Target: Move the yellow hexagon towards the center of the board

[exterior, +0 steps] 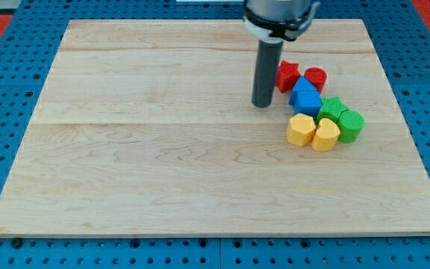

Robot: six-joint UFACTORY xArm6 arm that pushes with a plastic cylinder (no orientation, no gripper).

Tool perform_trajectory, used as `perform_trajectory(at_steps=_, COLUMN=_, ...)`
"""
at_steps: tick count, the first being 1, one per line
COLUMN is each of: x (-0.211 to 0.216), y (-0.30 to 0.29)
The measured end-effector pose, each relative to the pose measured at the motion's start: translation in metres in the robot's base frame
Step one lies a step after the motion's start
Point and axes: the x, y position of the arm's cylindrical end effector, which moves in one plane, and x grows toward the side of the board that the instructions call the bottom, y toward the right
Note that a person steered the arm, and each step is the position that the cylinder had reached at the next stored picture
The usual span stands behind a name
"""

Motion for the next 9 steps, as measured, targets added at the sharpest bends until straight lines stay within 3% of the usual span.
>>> perform_trajectory(at_steps=2, x=0.033, y=-0.081)
perform_trajectory(at_steps=4, x=0.056, y=-0.096)
perform_trajectory(at_steps=7, x=0.099, y=-0.074)
perform_trajectory(at_steps=9, x=0.125, y=0.001)
